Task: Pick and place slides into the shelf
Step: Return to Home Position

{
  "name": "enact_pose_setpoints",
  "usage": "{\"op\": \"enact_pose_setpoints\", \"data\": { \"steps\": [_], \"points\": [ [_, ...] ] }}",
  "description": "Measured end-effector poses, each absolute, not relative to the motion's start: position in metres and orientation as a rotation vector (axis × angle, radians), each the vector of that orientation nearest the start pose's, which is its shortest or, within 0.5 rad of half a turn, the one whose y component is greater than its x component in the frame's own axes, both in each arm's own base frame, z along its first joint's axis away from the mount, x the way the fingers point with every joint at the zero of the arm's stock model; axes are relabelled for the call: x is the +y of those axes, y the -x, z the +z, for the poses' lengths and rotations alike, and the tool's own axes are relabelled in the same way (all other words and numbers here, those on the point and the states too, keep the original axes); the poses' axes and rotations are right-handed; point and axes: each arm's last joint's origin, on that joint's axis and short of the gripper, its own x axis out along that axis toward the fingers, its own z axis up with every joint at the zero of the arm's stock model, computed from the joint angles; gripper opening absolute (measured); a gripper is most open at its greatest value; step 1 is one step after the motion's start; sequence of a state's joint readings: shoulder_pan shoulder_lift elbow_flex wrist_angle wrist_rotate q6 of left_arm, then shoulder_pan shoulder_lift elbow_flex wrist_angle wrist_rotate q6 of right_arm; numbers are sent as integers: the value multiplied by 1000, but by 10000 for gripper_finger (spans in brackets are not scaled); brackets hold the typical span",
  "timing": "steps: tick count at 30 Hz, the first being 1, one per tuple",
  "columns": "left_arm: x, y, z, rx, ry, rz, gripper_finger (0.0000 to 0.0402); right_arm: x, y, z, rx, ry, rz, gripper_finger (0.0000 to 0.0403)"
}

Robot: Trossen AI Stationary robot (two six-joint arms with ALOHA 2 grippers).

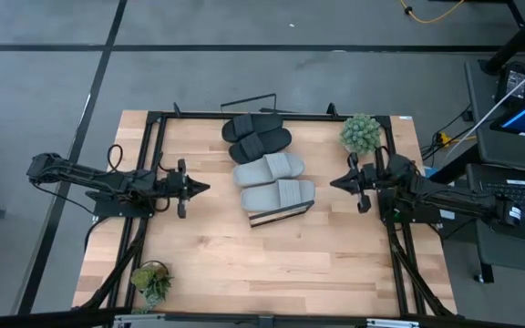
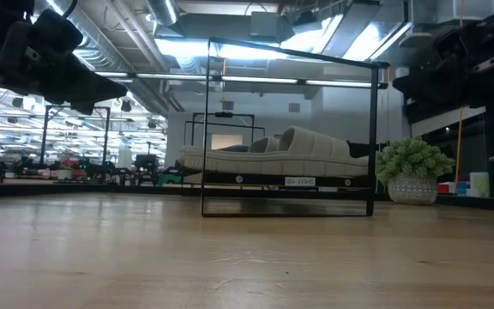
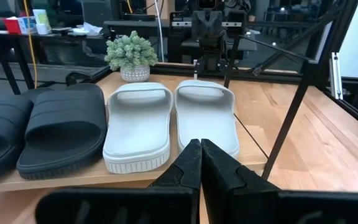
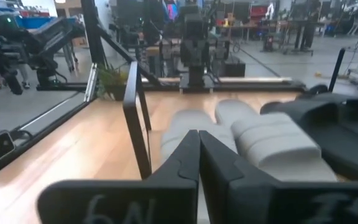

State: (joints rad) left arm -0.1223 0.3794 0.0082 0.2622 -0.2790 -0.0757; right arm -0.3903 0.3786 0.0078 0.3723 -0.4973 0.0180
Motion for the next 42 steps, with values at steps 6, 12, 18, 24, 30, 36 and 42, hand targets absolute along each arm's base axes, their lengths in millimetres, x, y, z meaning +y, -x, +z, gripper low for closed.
{"op": "enact_pose_setpoints", "data": {
  "steps": [6,12,18,24,30,36,42],
  "points": [
    [-7,-120,158,101,54,160,0,-32,-114,162,59,-47,107,20],
    [-6,-120,159,101,-110,161,0,-32,-114,162,60,-71,109,9],
    [-4,-120,160,93,-91,258,0,-32,-114,162,59,-68,109,9],
    [2,-117,160,76,11,474,0,-30,-114,163,52,-46,186,19],
    [3,-117,160,76,6,495,0,-28,-114,164,49,-49,245,20],
    [3,-117,160,76,9,495,0,-28,-114,164,49,-48,244,21],
    [3,-117,160,76,8,495,0,-28,-114,163,65,-128,240,21]
  ]
}}
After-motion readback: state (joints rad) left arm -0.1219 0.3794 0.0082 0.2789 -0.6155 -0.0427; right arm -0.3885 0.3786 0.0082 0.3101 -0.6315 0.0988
